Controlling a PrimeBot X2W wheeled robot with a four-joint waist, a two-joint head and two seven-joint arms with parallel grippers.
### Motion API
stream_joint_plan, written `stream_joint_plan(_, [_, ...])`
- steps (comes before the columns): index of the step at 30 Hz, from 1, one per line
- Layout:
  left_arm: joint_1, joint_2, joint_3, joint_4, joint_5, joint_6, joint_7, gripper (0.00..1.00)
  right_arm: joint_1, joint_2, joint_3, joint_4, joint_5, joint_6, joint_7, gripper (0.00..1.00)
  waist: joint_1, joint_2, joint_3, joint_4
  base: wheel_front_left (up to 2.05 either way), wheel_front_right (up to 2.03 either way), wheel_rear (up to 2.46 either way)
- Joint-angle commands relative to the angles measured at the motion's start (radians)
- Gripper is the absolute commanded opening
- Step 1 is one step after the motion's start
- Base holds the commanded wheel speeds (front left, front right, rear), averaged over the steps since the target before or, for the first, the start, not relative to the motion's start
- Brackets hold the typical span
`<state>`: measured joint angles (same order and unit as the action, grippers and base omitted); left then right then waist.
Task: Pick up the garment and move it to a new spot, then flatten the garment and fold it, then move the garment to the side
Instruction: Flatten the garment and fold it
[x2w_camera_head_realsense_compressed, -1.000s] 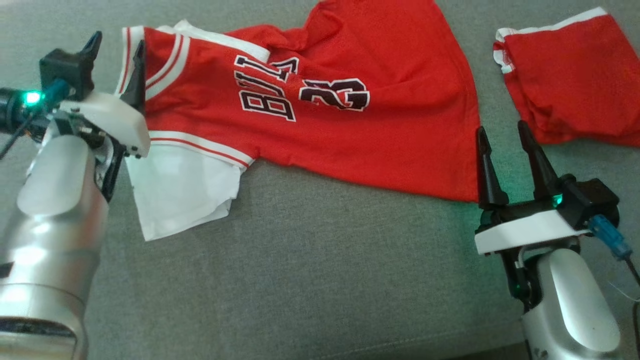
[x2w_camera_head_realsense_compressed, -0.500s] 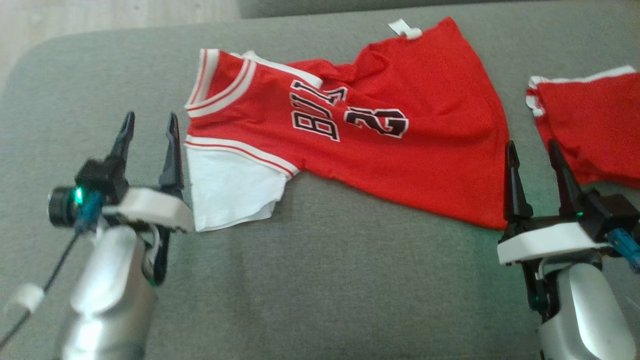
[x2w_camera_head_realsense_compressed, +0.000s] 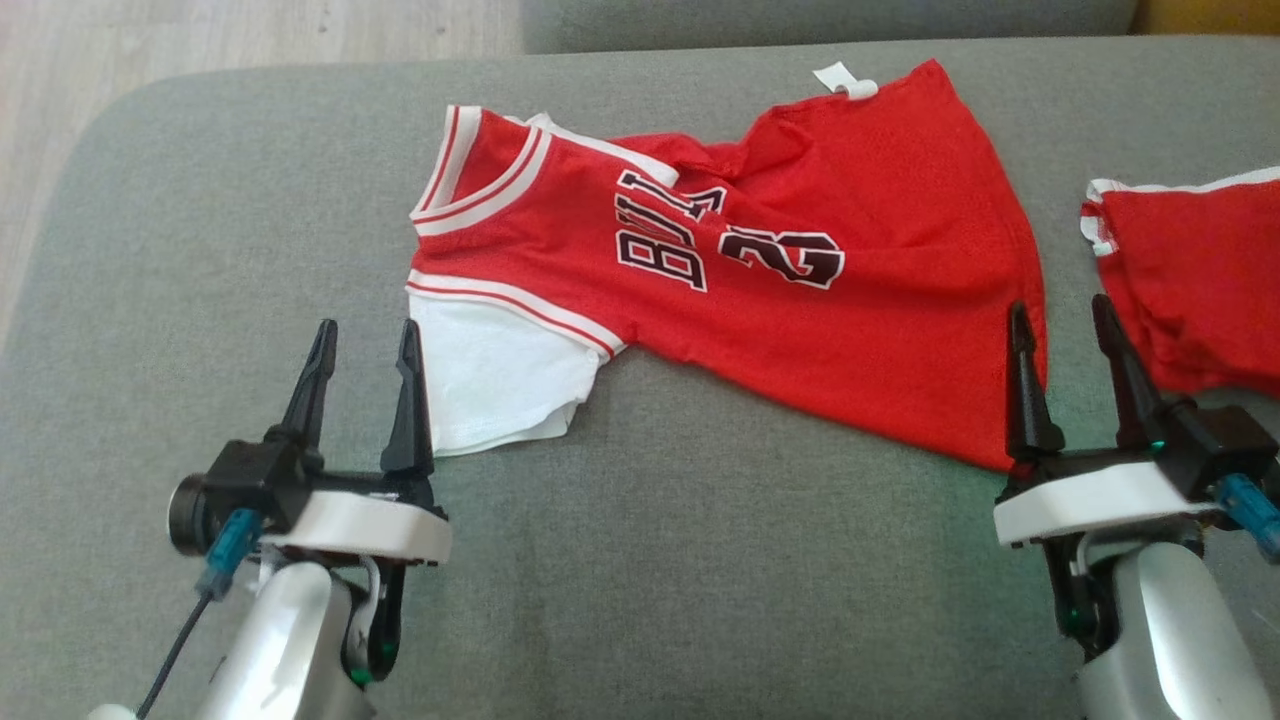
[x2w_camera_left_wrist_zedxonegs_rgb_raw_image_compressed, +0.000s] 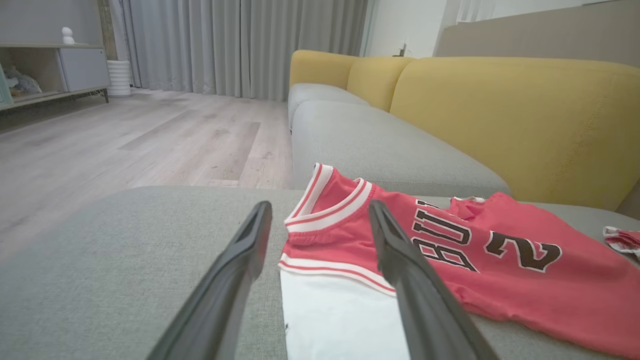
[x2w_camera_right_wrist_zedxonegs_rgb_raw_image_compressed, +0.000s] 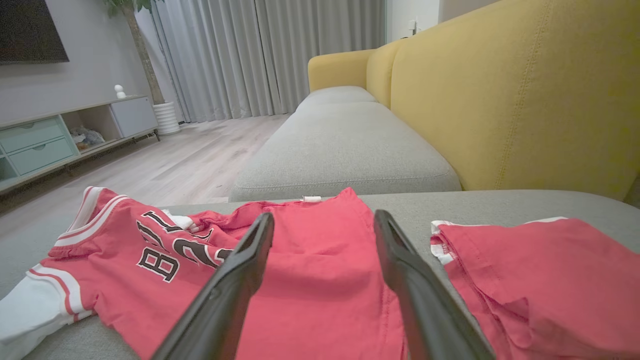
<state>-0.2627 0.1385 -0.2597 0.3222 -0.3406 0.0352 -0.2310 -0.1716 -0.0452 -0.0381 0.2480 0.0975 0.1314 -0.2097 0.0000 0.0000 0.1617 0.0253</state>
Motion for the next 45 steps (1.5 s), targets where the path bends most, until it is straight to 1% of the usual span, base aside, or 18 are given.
stream_joint_plan(1, [-0.033, 0.016, 0.029, -0.030, 0.000, 0.005, 0.004, 1.00, -0.016, -0.005, 0.026, -0.035, 0.009, -0.001, -0.003, 1.00, 0.0000, 0.0000, 0.006, -0.006, 0.00, 0.00, 0.00])
stream_joint_plan(7, [-0.024, 0.023, 0.007, 0.014, -0.009, 0.000, 0.079, 1.00, -0.019, -0.005, 0.031, -0.038, 0.018, -0.001, -0.008, 1.00, 0.0000, 0.0000, 0.029, -0.024, 0.00, 0.00, 0.00])
stream_joint_plan(12, [-0.034, 0.034, -0.005, 0.081, -0.010, -0.002, 0.124, 1.00, -0.023, -0.005, 0.037, -0.036, 0.024, -0.001, -0.013, 1.00, 0.0000, 0.0000, 0.052, -0.036, 0.00, 0.00, 0.00])
stream_joint_plan(17, [-0.055, 0.040, -0.003, 0.155, -0.008, 0.026, 0.166, 1.00, -0.031, -0.005, 0.039, -0.036, 0.025, -0.001, -0.017, 1.00, 0.0000, 0.0000, 0.075, -0.049, 0.00, 0.00, 0.00])
stream_joint_plan(21, [-0.070, 0.040, -0.011, 0.214, -0.013, 0.024, 0.201, 1.00, -0.035, -0.005, 0.037, -0.034, 0.026, -0.001, -0.020, 1.00, 0.0000, 0.0000, 0.089, -0.057, 0.00, 0.00, 0.00])
stream_joint_plan(25, [-0.079, 0.040, -0.011, 0.239, -0.017, 0.029, 0.207, 1.00, -0.038, -0.005, 0.036, -0.032, 0.027, -0.001, -0.023, 1.00, 0.0000, 0.0000, 0.096, -0.061, 0.00, 0.00, 0.00])
stream_joint_plan(27, [-0.084, 0.041, -0.014, 0.257, -0.022, 0.023, 0.218, 1.00, -0.039, -0.005, 0.035, -0.030, 0.028, -0.001, -0.025, 1.00, 0.0000, 0.0000, 0.099, -0.063, 0.00, 0.00, 0.00])
stream_joint_plan(28, [-0.087, 0.042, -0.016, 0.266, -0.024, 0.018, 0.224, 0.91, -0.040, -0.005, 0.035, -0.029, 0.028, -0.001, -0.025, 1.00, 0.0000, 0.0000, 0.099, -0.064, 0.00, 0.00, 0.00])
stream_joint_plan(29, [-0.089, 0.043, -0.021, 0.273, -0.024, 0.013, 0.229, 0.20, -0.041, -0.005, 0.035, -0.027, 0.028, -0.001, -0.026, 1.00, 0.0000, 0.0000, 0.099, -0.065, 0.00, 0.00, 0.00])
stream_joint_plan(30, [-0.091, 0.044, -0.023, 0.276, -0.025, 0.008, 0.228, 0.00, -0.041, -0.005, 0.036, -0.024, 0.028, -0.001, -0.027, 1.00, 0.0000, 0.0000, 0.098, -0.066, 0.00, 0.00, 0.00])
stream_joint_plan(33, [-0.095, 0.045, -0.021, 0.270, -0.028, 0.005, 0.200, 0.00, -0.037, -0.005, 0.037, -0.010, 0.026, -0.001, -0.026, 1.00, 0.0000, 0.0000, 0.087, -0.068, 0.00, 0.00, 0.00])
stream_joint_plan(36, [-0.095, 0.044, -0.010, 0.244, -0.031, 0.013, 0.140, 0.00, -0.020, -0.005, 0.041, 0.015, 0.023, -0.001, -0.010, 1.00, 0.0000, 0.0000, 0.066, -0.070, 0.00, 0.00, 0.00])
stream_joint_plan(41, [-0.089, 0.040, 0.008, 0.175, -0.032, 0.019, 0.029, 0.00, 0.019, -0.005, 0.057, 0.053, 0.029, -0.001, 0.014, 1.00, 0.0000, 0.0000, 0.032, -0.065, 0.00, 0.00, 0.00])
stream_joint_plan(45, [-0.082, 0.036, 0.019, 0.105, -0.025, 0.025, -0.011, 0.00, 0.043, -0.005, 0.059, 0.076, 0.029, -0.001, 0.026, 1.00, 0.0000, 0.0000, 0.021, -0.053, 0.00, 0.00, 0.00])
